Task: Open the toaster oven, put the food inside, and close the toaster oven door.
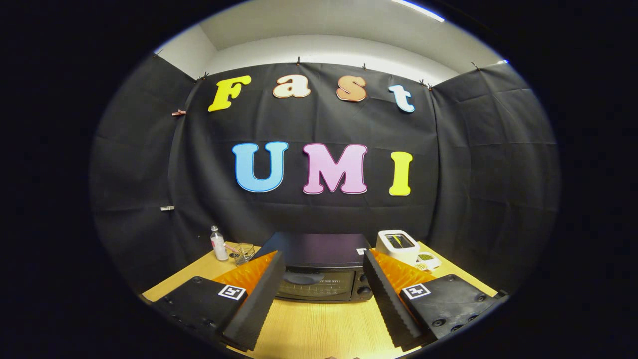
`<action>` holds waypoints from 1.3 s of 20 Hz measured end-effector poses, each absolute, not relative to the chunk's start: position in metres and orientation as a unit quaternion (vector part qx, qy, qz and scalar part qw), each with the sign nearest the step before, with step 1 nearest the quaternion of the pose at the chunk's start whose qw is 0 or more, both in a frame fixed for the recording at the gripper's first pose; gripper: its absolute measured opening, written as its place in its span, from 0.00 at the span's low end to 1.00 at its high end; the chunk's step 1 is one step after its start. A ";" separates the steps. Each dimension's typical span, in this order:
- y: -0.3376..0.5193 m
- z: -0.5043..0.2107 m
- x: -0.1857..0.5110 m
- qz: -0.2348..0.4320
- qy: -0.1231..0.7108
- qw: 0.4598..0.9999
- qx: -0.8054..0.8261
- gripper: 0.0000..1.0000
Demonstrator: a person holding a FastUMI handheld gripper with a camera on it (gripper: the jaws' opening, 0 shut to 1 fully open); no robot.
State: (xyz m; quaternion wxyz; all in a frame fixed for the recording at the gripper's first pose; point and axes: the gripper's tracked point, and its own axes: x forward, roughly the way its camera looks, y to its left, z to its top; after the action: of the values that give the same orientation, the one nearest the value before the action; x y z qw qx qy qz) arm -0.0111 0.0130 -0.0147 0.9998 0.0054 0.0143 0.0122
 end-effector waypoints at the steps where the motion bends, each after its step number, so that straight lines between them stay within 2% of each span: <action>1: 0.015 -0.016 -0.011 0.013 0.015 1.000 0.005 0.97; 13: 0.029 -0.025 0.005 0.025 0.035 0.999 -0.009 0.97; 26: 0.054 -0.073 0.085 0.040 0.089 0.995 -0.012 0.98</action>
State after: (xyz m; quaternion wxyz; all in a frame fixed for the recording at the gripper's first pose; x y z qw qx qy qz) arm 0.0850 0.0538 -0.0735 0.9952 -0.0115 0.0890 0.0399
